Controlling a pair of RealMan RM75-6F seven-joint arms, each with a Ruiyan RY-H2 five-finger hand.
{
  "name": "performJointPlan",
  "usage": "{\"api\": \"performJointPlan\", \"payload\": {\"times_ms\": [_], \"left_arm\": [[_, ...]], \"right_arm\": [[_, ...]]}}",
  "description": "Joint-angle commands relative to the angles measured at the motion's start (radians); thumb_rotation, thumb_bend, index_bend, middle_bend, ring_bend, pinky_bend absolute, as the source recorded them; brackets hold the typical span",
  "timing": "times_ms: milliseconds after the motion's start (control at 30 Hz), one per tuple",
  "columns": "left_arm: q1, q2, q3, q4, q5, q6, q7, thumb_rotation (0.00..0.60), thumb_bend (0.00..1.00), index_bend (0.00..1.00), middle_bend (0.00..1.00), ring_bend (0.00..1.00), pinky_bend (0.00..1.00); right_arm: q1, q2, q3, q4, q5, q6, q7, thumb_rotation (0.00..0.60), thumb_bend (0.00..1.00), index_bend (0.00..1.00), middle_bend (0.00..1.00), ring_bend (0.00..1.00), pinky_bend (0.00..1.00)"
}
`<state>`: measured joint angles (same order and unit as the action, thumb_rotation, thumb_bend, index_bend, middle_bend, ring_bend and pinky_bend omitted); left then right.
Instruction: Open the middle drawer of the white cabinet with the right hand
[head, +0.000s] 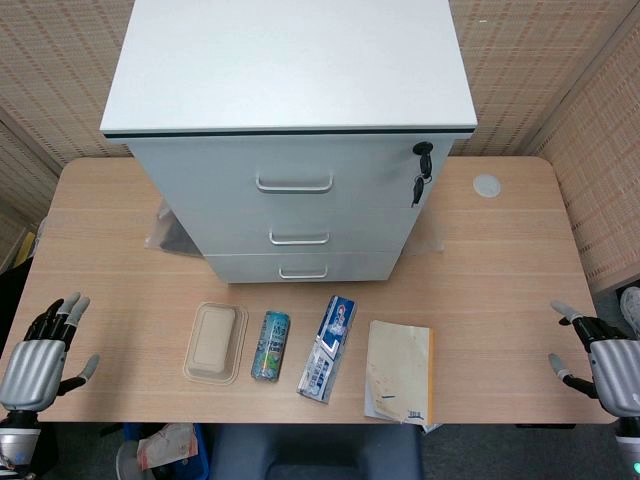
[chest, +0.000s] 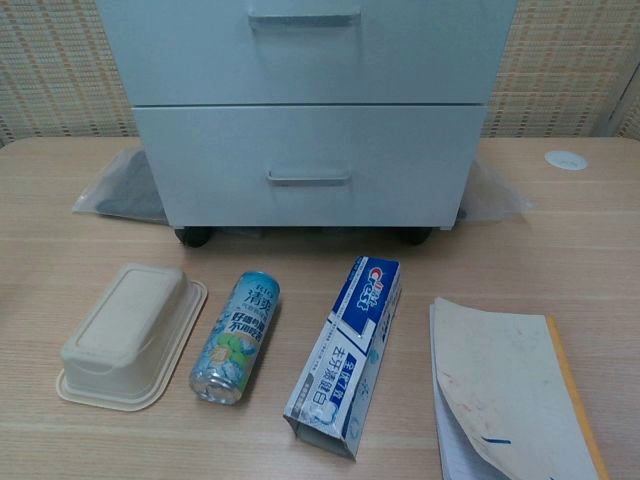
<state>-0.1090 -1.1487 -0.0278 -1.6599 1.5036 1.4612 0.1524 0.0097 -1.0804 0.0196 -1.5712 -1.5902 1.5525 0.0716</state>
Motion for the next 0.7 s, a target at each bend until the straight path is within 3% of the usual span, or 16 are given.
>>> {"api": "performJointPlan", "payload": {"times_ms": [33, 333, 500, 700], "left_arm": [[0.0, 0.0, 0.001, 0.0, 0.001, 0.001, 0.001, 0.6, 0.31, 0.01, 0.02, 0.0, 0.14], [0.005, 0.002, 0.003, 0.0, -0.004, 0.003, 0.005, 0.6, 0.32, 0.02, 0.02, 0.0, 0.14], [0.006, 0.009, -0.001, -0.001, -0.007, 0.008, -0.001, 0.6, 0.31, 0.02, 0.02, 0.0, 0.14], [0.004, 0.015, -0.001, -0.004, 0.001, 0.01, -0.003, 0.6, 0.32, 0.02, 0.02, 0.0, 0.14]], "right_arm": [[0.005, 0.002, -0.003, -0.001, -0.008, -0.005, 0.002, 0.6, 0.26, 0.16, 0.35, 0.31, 0.46], [0.016, 0.012, -0.001, -0.009, -0.015, -0.014, 0.0, 0.6, 0.26, 0.16, 0.35, 0.31, 0.46], [0.037, 0.023, 0.006, -0.028, -0.031, -0.027, -0.025, 0.6, 0.26, 0.16, 0.4, 0.32, 0.46], [0.115, 0.058, 0.035, -0.11, -0.101, -0.068, -0.097, 0.6, 0.26, 0.16, 0.54, 0.51, 0.5]]}}
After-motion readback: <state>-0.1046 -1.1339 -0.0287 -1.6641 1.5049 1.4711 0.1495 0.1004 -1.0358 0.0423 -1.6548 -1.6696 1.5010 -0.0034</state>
